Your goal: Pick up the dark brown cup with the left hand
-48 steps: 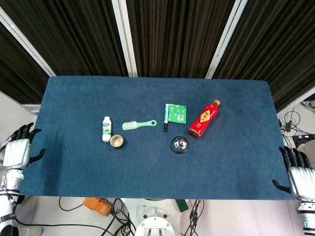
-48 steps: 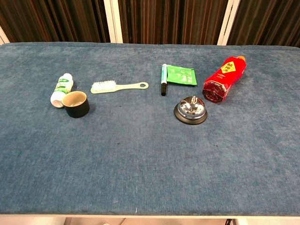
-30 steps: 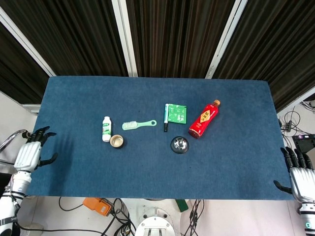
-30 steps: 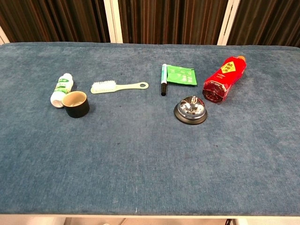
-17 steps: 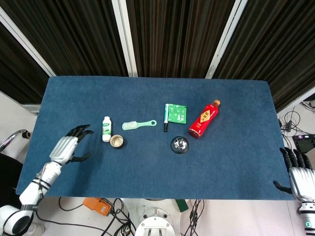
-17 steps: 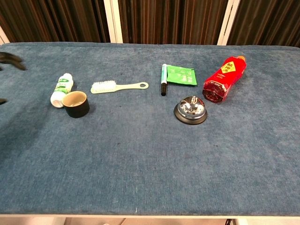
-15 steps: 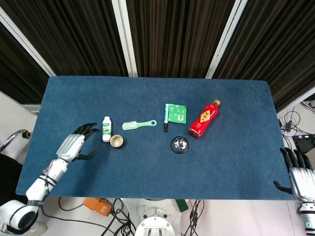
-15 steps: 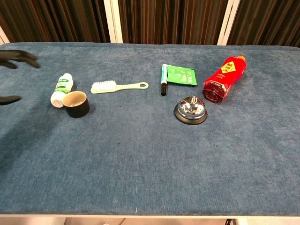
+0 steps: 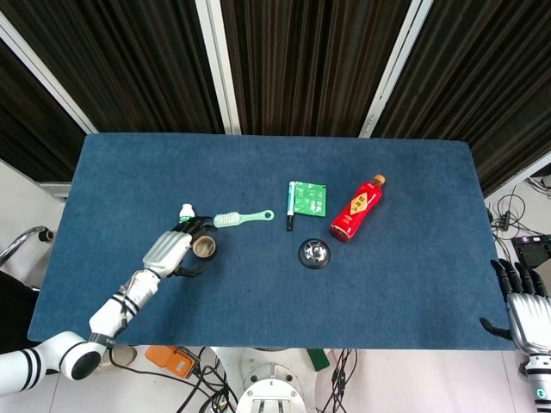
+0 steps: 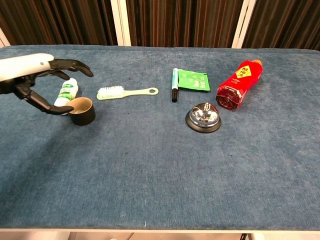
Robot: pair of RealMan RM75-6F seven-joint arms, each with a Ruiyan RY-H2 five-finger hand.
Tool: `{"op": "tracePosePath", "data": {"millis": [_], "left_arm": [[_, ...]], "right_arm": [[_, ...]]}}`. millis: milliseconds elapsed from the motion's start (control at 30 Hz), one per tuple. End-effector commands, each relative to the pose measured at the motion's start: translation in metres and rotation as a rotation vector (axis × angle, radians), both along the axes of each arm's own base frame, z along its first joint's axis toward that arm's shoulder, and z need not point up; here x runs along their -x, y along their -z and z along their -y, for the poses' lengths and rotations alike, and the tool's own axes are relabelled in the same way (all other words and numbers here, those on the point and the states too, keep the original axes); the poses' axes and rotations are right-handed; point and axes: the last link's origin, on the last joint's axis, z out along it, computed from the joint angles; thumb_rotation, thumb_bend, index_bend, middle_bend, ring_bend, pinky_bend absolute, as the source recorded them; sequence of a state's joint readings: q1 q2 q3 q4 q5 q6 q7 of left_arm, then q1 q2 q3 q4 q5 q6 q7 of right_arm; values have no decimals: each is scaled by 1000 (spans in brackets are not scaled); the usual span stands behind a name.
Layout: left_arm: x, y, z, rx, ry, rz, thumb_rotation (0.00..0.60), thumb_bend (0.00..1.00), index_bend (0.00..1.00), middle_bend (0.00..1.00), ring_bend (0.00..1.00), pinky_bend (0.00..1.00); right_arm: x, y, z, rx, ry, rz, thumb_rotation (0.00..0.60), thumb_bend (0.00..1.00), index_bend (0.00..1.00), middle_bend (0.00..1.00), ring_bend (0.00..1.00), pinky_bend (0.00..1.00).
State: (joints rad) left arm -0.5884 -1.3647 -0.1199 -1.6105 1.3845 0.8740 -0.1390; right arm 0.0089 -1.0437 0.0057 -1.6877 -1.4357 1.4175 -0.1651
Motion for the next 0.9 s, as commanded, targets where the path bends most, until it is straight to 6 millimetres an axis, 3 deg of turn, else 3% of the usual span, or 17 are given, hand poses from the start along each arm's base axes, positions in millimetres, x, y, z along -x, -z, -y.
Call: {"op": "tracePosePath", "data": {"millis": [33, 467, 900], "left_arm": [[0, 9, -4, 9, 2, -13, 600, 280, 168, 58, 23, 135], [14, 35, -9, 36, -37, -39, 600, 281, 168, 58, 31, 125], [27, 43, -7, 49, -77, -14, 600, 285, 168, 117, 155, 196]], "right_arm": [[0, 0, 0, -1, 0, 0, 600, 291, 113, 116, 85, 123], [1, -1, 2, -7, 4, -4, 600, 291, 113, 116, 85, 123], [1, -1, 2, -6, 12, -8, 600, 291, 127, 116, 85, 139]]}}
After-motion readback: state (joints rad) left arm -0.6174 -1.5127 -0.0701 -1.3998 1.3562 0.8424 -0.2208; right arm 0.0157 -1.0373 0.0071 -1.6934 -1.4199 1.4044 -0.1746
